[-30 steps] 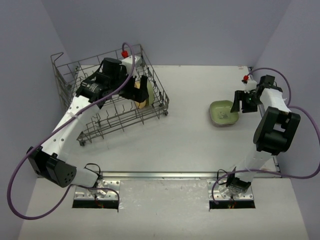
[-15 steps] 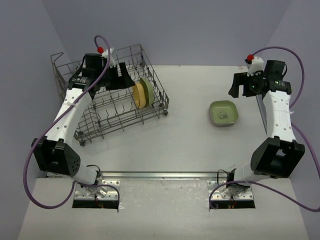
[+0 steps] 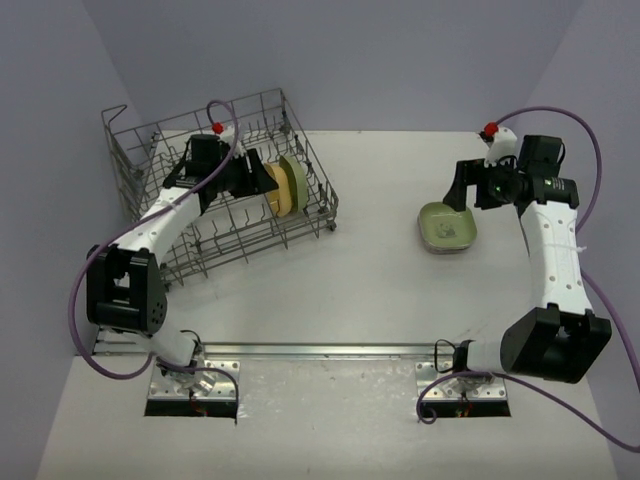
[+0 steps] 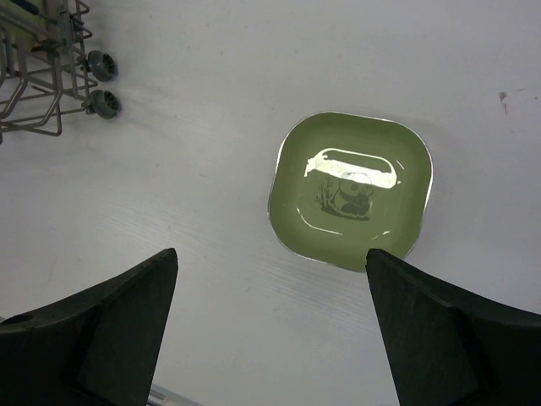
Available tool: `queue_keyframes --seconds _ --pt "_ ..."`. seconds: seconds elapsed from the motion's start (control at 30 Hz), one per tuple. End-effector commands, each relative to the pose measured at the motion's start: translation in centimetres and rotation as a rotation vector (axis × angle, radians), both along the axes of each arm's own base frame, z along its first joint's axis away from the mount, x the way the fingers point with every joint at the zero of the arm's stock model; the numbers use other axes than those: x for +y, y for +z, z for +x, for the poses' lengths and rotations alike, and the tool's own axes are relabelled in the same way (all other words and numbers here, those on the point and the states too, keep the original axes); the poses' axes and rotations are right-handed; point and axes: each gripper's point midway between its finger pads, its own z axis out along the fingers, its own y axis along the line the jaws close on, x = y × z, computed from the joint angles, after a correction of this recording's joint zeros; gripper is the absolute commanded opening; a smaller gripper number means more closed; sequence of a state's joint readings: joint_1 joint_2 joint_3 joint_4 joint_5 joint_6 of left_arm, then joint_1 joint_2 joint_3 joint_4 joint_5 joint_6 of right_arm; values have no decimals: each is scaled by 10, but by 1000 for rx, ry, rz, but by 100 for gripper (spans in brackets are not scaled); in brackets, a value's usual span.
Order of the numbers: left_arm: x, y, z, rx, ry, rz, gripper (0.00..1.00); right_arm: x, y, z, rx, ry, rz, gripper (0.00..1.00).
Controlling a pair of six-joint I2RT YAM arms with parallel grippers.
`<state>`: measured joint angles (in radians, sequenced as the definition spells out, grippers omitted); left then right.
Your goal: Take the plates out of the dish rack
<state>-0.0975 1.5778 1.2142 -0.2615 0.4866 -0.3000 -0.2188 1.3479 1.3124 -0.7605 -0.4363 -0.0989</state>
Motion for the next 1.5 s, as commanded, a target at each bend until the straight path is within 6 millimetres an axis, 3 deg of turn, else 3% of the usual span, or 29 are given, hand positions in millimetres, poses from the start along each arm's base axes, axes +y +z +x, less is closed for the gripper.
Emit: queue_keyframes --seconds 0.0,0.17,0.43,0.6,0.8,0.87,0.97,1.0,1.47 --pt "-4 5 23 -132 -39 -20 48 9 8 -4 -23 12 29 93" --pt "-11 -13 28 -125 -82 -40 46 9 3 -7 -9 10 33 93" --pt "-22 -12 37 -156 -109 -116 45 15 -6 -10 26 21 66 93" --pt "-28 -17 41 -143 -140 -152 35 16 -6 -9 29 19 78 93" --pt "-31 -24 38 -120 -163 -158 29 16 -5 -9 28 23 75 93" --pt "-32 -24 36 -110 -163 -170 21 16 -3 -8 25 24 77 93" --pt "-37 -13 30 -114 -199 -219 1 19 1 -9 25 28 93 93" --pt "-40 -5 26 -120 -216 -242 0 20 3 -10 24 29 98 93" --pt "-38 91 -22 -97 -368 -618 0 30 18 -18 12 49 147 94"
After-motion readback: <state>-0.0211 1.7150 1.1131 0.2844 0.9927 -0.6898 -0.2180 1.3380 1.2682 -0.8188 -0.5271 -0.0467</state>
